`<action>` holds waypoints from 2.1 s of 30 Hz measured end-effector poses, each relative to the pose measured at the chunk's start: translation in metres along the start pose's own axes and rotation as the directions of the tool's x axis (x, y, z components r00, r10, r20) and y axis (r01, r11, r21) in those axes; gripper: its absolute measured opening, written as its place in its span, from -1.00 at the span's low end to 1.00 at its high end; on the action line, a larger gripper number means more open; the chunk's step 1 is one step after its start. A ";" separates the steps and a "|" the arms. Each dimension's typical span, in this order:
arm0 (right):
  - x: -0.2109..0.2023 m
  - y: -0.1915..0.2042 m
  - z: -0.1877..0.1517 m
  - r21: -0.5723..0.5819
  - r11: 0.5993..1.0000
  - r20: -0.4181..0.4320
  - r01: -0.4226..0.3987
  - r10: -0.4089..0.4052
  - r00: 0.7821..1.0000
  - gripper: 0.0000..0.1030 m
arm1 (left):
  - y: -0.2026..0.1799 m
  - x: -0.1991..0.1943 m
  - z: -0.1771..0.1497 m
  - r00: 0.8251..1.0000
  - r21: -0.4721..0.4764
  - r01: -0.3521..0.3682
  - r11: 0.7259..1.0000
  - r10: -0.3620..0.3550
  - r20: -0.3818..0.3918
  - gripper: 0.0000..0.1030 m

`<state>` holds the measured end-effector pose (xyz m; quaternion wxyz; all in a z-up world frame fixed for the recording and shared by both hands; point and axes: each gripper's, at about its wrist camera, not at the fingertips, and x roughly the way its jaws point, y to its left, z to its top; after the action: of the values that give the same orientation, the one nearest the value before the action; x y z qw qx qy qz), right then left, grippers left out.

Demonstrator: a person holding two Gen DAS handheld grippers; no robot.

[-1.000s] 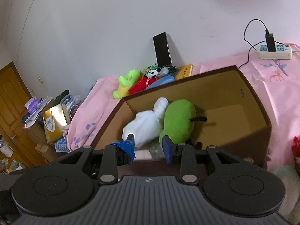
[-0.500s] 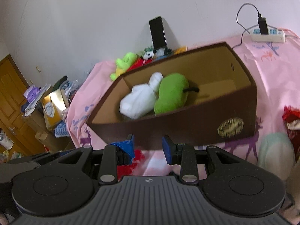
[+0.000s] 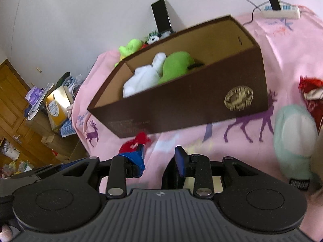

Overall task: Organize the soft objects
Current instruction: 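Move both grippers down to the teal knitted sock and grasp it, then lift the teal sock over the box and lower it inside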

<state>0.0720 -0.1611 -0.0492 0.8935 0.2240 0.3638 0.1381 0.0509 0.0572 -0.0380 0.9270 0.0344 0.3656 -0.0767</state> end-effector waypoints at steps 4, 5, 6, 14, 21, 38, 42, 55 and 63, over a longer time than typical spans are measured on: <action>0.000 -0.001 -0.008 -0.003 0.999 -0.039 -0.035 0.034 0.999 -0.69 | 0.013 -0.008 -0.020 0.997 -0.010 0.076 0.997 -0.076 0.006 0.07; 0.000 -0.001 -0.010 -0.005 0.999 -0.048 -0.045 0.044 0.998 -0.69 | 0.015 -0.010 -0.025 0.996 -0.006 0.091 0.996 -0.091 0.006 0.07; 0.000 0.000 -0.011 -0.006 0.999 -0.055 -0.054 0.054 0.997 -0.69 | 0.016 -0.011 -0.032 0.993 0.000 0.114 0.993 -0.114 0.002 0.07; 0.010 0.016 -0.027 -0.090 0.990 -0.145 -0.106 0.093 0.985 -0.69 | 0.008 -0.010 -0.064 0.974 0.029 0.224 0.974 -0.223 -0.044 0.14; 0.021 0.031 -0.042 -0.195 0.973 -0.198 -0.120 0.081 0.977 -0.67 | 0.008 0.003 -0.071 0.959 0.013 0.275 0.961 -0.273 -0.075 0.16; 0.014 0.030 -0.038 -0.180 0.970 -0.174 -0.164 0.132 0.976 -0.73 | 0.000 -0.009 -0.064 0.937 0.018 0.350 0.937 -0.350 0.019 -0.47; 0.002 0.033 -0.024 -0.173 0.965 -0.116 -0.195 0.176 0.977 -0.73 | -0.003 -0.024 -0.051 0.937 0.048 0.338 0.940 -0.340 0.082 -0.47; -0.006 0.064 0.058 -0.292 0.938 0.095 -0.184 0.220 0.971 -0.73 | -0.002 -0.041 0.039 0.900 0.156 0.300 0.941 -0.333 0.280 -0.47; 0.033 0.060 0.098 -0.252 0.959 0.139 -0.129 0.168 0.976 -0.72 | 0.000 0.000 0.089 0.905 0.148 0.278 0.949 -0.310 0.292 -0.47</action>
<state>0.1600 -0.1256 0.0236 0.9274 0.1505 0.2537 0.2300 0.1107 0.0467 0.0265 0.9477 0.0139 0.2115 -0.2387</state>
